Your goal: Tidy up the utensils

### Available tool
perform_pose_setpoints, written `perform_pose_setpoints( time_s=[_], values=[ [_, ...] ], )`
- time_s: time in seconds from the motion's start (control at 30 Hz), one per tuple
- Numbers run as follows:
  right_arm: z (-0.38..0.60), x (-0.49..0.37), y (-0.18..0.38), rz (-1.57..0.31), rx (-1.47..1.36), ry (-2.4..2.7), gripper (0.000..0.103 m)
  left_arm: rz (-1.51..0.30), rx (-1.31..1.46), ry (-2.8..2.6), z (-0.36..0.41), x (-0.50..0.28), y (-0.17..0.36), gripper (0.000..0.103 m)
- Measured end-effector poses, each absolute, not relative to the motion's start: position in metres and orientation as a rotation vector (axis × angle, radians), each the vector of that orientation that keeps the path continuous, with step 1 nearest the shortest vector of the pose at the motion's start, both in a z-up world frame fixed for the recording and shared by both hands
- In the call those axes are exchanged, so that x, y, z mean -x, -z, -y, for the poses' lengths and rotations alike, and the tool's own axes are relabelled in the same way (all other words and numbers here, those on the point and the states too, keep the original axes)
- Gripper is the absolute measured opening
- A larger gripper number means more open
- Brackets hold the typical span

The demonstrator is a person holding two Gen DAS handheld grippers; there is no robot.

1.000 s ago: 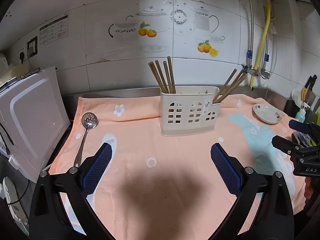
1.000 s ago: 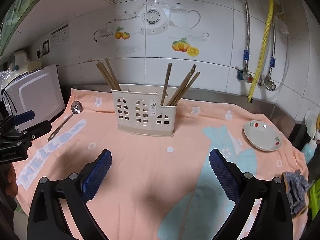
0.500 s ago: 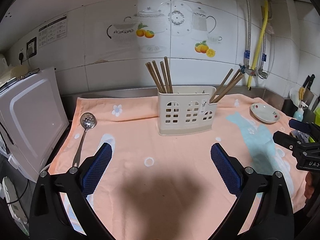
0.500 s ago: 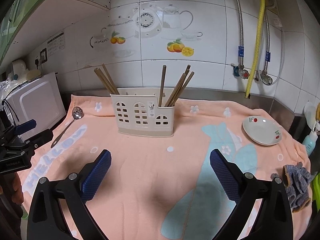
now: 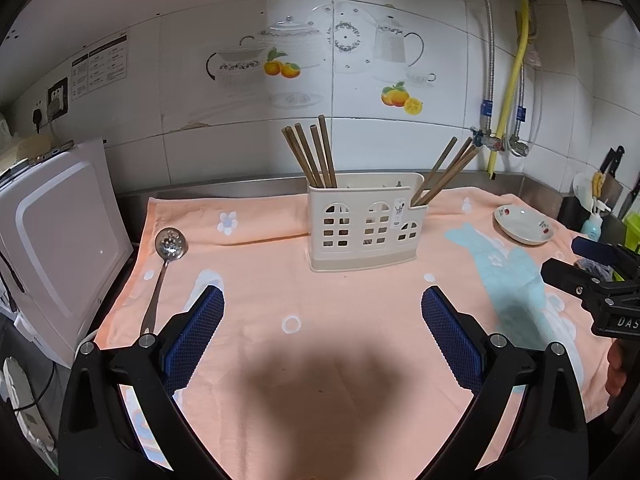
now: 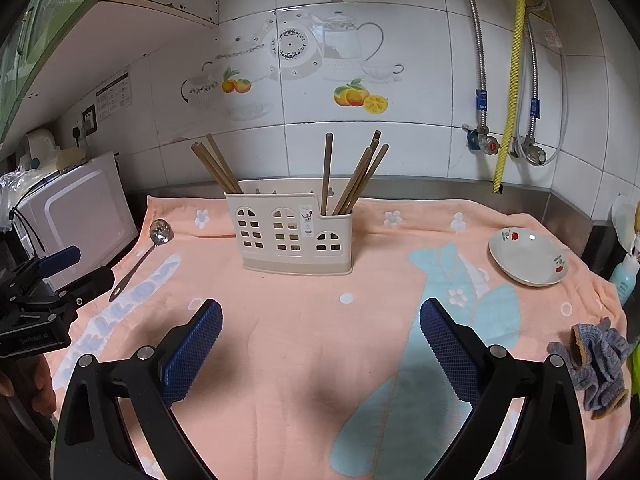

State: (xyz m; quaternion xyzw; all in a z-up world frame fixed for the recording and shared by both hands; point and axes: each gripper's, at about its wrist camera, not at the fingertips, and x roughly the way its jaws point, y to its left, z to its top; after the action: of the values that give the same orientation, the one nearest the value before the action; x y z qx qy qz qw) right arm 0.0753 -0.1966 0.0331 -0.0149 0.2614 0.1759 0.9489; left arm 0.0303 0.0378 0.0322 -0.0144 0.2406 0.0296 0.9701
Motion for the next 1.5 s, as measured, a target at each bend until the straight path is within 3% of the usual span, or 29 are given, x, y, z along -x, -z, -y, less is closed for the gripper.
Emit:
perform_pose_setpoints(
  time_s=[1.5],
  values=[
    [0.1943,-0.0745,-0.0294,-0.537,0.032,-0.367,0.096,-0.486,0.040,-0.038,-0.0341,-0.0283,-0.0297,0.098]
  ],
)
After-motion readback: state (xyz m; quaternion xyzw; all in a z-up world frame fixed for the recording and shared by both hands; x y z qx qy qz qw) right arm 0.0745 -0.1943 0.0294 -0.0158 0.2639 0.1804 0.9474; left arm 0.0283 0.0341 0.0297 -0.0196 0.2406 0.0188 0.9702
